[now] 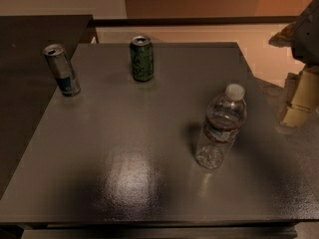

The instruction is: Move water bottle near green can

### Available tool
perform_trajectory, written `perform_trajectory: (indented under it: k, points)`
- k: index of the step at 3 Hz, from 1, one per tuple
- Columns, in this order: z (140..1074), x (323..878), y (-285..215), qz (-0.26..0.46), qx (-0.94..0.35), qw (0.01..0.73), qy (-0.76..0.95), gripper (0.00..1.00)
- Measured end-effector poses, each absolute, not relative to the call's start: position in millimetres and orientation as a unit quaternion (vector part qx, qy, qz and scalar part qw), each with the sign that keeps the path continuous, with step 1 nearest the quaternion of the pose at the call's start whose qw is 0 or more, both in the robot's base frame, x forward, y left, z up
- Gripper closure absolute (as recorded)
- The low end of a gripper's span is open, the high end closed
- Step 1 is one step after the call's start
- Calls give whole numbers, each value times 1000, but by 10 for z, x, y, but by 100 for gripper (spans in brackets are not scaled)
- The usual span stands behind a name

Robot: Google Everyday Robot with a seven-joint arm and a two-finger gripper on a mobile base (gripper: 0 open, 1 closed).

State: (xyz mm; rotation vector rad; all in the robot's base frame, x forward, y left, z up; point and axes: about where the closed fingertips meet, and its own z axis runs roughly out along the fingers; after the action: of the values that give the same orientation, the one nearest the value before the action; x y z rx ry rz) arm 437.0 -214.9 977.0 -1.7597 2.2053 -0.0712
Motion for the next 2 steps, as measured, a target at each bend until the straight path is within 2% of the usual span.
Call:
perform_trajectory:
  k: [2]
  points:
    - [9552, 4211, -1842, 87, -657, 171, 729, 0]
